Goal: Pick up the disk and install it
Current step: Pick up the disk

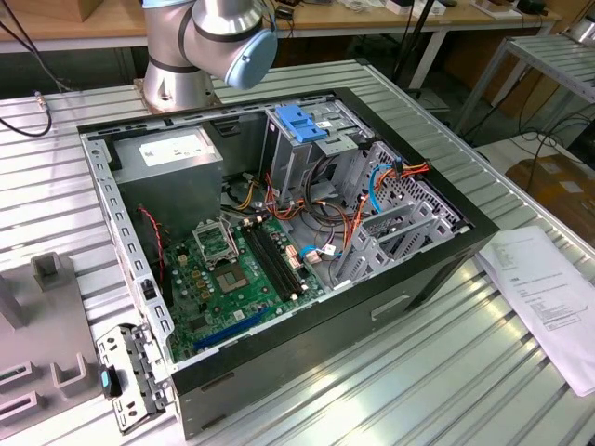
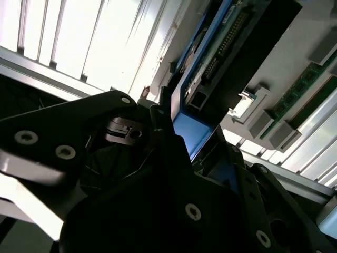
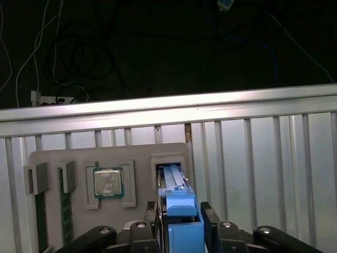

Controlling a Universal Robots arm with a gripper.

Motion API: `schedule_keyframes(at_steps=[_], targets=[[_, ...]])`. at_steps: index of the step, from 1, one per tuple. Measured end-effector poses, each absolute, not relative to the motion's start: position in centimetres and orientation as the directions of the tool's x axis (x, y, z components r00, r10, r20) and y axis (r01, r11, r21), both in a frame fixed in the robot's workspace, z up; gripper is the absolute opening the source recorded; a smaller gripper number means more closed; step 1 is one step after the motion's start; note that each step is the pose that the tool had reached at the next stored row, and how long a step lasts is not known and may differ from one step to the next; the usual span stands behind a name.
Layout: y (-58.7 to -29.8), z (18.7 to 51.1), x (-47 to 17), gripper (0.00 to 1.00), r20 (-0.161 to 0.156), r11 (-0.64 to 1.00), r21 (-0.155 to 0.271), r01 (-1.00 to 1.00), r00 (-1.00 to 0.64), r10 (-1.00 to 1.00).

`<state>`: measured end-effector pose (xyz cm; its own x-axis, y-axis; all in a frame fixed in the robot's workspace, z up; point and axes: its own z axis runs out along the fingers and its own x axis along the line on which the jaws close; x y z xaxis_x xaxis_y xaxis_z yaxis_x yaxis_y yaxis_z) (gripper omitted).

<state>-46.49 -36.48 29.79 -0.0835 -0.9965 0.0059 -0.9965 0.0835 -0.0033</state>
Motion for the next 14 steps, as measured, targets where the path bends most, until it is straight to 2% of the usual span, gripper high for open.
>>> schedule_keyframes(at_steps=[14], targets=[[-36.98, 29.70, -46.58, 0.45, 0.006, 0.084, -0.003, -0.996, -0.084, -0.996]])
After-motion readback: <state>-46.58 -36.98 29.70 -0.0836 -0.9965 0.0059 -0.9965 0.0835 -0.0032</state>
